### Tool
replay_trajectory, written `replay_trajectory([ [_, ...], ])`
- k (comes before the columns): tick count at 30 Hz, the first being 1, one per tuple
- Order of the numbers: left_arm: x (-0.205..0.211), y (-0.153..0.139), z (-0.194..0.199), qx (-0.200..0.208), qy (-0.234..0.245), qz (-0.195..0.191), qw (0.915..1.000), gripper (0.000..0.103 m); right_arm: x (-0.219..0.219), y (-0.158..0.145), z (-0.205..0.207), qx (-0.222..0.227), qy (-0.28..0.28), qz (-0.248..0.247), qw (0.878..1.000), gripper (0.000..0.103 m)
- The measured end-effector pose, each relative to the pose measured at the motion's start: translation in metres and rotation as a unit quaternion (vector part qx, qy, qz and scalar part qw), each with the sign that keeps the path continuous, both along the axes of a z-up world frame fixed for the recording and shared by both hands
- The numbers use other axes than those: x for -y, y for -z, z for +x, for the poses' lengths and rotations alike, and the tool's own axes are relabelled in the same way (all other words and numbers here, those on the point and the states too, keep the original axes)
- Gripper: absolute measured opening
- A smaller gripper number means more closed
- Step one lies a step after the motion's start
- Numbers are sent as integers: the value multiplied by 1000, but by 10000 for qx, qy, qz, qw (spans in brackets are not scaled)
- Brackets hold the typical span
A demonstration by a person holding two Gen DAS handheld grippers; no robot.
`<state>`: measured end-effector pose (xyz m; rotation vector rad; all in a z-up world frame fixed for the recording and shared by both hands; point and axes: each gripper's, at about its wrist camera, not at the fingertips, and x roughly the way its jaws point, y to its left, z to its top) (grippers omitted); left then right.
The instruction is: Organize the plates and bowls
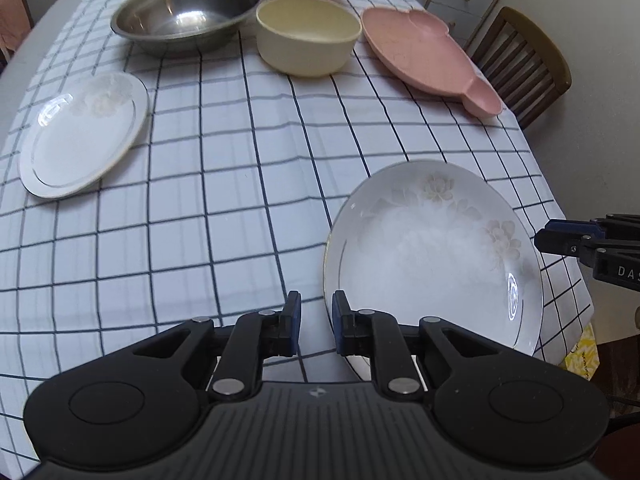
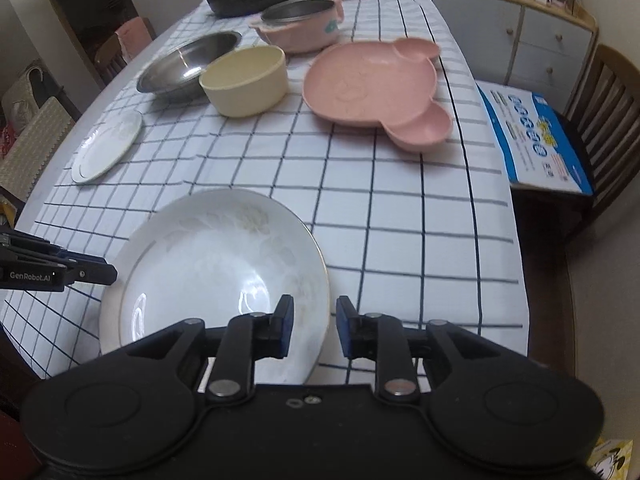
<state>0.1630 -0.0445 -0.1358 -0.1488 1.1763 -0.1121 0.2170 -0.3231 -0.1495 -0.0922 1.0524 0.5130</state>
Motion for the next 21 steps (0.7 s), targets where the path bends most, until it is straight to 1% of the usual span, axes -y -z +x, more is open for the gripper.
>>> replay_trajectory([
  [2,-3,-9,-3,149,-36,60,9999,17,-7,-7,0,100,-87,60,9999,27],
  [5,-10,-22,-7,415,-129,124,9990,25,-22,-20,1,273,-236,161,9992,30],
  [6,-13,-27,-9,518,-167,135,9984,31,-27,-25,1,347,-297,183,9988,31],
  [7,-17,-32,-12,623,-211,140,9977,37,-33,-30,1,437,-345,199,9983,34],
  [8,-20,-37,-13,726,-252,142,9969,42,-39,-35,0,529,-395,232,9975,37],
  [9,-24,-41,-15,833,-292,148,9960,51,-46,-40,-1,610,-438,268,9968,38],
  [10,-28,-45,-17,942,-329,167,9949,57,-52,-44,-1,686,-460,304,9961,41],
  [12,-36,-53,-20,1122,-367,235,9927,58,-65,-52,-2,801,-489,391,9948,43],
  [17,-61,-69,-28,1495,-391,367,9873,59,-102,-67,-10,1051,-556,487,9917,60],
  [19,-73,-74,-33,1646,-399,452,9845,64,-118,-73,-16,1149,-562,555,9902,65],
  [21,-86,-79,-36,1781,-418,503,9818,69,-134,-77,-21,1212,-537,610,9893,66],
])
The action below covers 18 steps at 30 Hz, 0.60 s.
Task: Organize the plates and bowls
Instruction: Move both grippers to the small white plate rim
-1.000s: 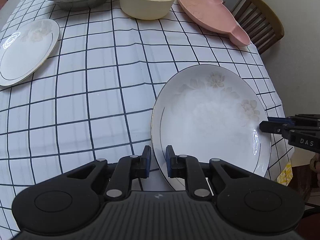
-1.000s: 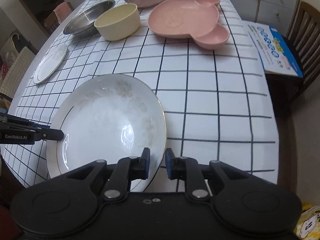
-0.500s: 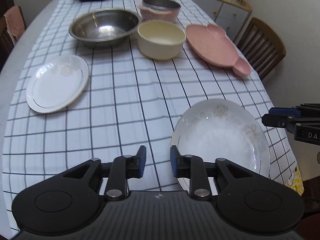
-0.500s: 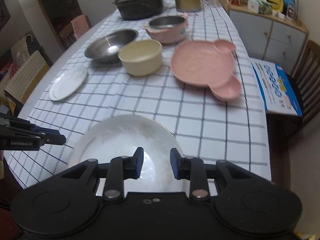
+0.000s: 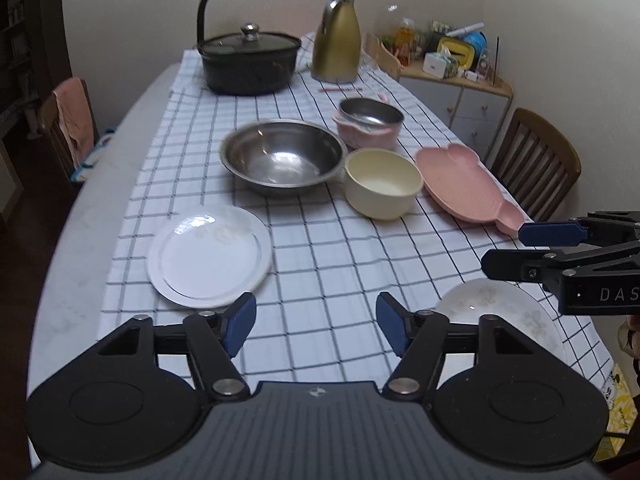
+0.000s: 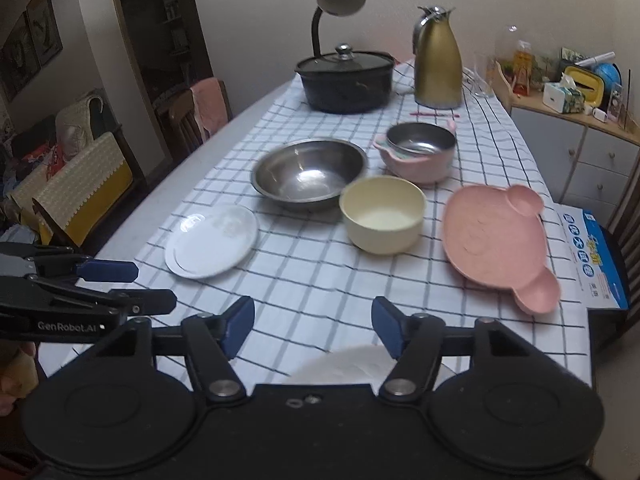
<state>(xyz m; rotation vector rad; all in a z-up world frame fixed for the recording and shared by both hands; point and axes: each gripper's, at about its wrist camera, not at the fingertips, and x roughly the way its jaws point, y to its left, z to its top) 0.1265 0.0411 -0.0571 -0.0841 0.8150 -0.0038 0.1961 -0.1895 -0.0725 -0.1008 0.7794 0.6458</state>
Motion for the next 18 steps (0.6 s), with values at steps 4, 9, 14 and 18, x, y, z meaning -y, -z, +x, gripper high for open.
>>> replay_trajectory([
  [4,-27,-6,-3,151,11,94,9998,72,-32,-5,-8,83,103,94,9999,77],
  [9,-63,-12,-2,273,-67,87,9996,76,-71,-14,-18,315,289,146,9990,88],
  [14,-96,-16,2,426,-100,57,9990,76,-101,-18,-23,483,573,208,9970,99],
  [18,-118,-17,10,514,-105,-2,9986,78,-122,-14,-23,529,804,243,9951,102],
])
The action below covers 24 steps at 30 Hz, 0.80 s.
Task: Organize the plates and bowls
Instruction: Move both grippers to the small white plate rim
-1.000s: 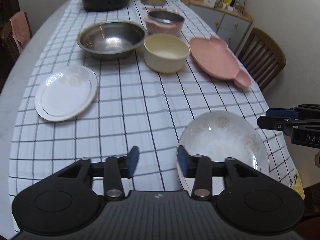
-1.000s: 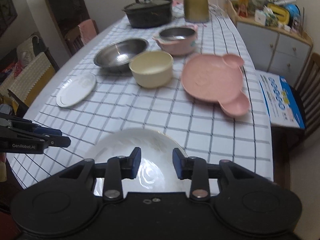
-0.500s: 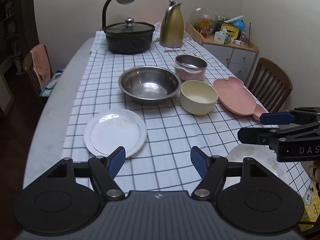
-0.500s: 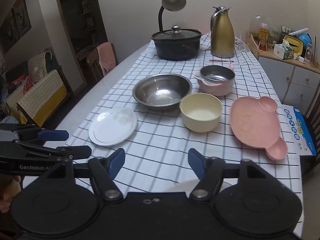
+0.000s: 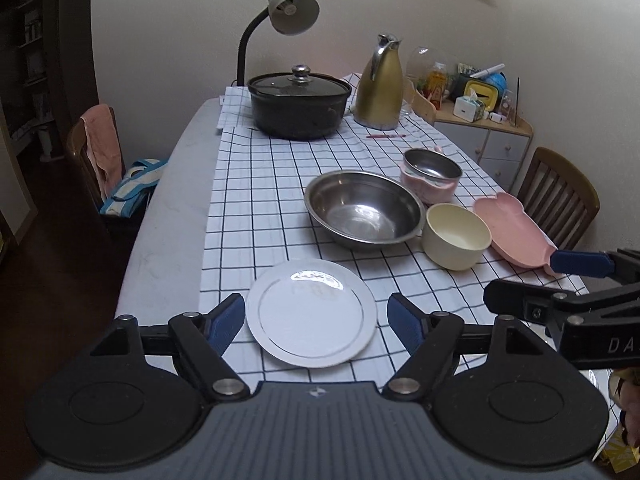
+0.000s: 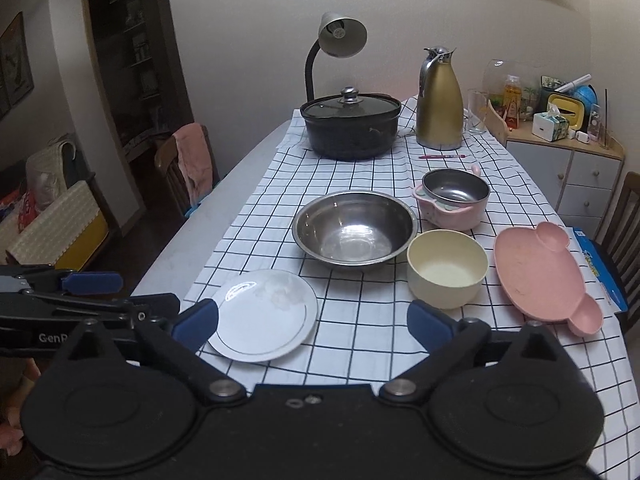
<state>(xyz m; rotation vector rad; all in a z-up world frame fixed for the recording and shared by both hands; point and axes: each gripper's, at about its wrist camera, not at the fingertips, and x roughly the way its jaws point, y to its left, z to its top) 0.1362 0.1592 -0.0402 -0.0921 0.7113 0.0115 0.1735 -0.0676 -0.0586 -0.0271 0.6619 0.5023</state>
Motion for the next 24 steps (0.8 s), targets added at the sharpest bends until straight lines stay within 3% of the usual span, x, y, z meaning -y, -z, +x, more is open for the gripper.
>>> replay_trajectory([
  [5,-24,7,15,7,-44,-134,9999,78,-22,7,5,6,226,-18,9997,102],
  [13,-51,32,43,-336,35,-451,9984,78,-49,33,23,-49,516,-318,9981,102],
  [24,-61,71,83,-705,7,-61,9975,78,-73,68,49,-244,634,-686,9953,99],
])
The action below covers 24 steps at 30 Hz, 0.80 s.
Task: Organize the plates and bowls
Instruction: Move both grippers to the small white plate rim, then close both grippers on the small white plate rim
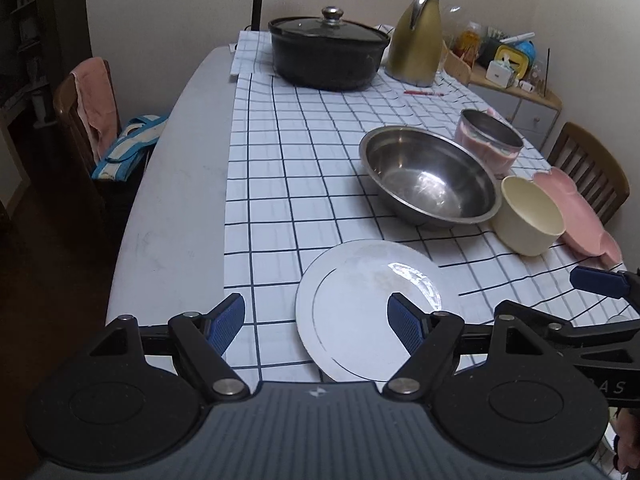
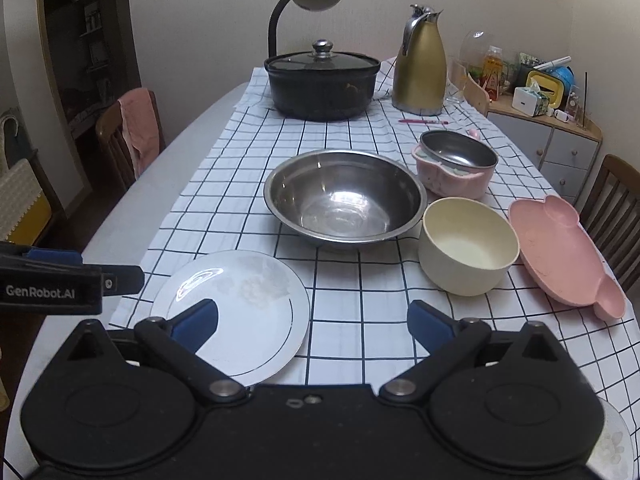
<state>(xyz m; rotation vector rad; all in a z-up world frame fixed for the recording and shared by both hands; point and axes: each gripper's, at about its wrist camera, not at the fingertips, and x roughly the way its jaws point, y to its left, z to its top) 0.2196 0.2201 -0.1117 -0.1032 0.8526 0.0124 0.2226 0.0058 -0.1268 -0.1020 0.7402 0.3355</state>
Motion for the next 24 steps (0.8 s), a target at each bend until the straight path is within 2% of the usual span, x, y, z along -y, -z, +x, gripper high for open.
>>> replay_trajectory([
  [4,-3,14,11,-129,27,82,9999,78,-5,9,10,-133,-49,-52,9999,98],
  [9,-12,34,26,-450,-51,-50,9990,78,-8,23,24,-466,1,-50,9989,93],
  [13,-16,46,37,-624,-33,-240,9978,78,-10,34,35,-651,19,-83,9978,83],
  [19,-18,54,46,-756,75,-355,9965,77,-10,50,56,-1173,36,129,9930,70],
  [20,-19,56,48,-781,72,-366,9962,76,-10,53,59,-1258,20,178,9919,67],
  [22,-20,58,51,-860,69,-402,9955,64,-10,57,62,-1391,9,233,9900,58],
  [24,-22,61,53,-920,25,-446,9948,60,-10,61,67,-1523,19,314,9878,53],
])
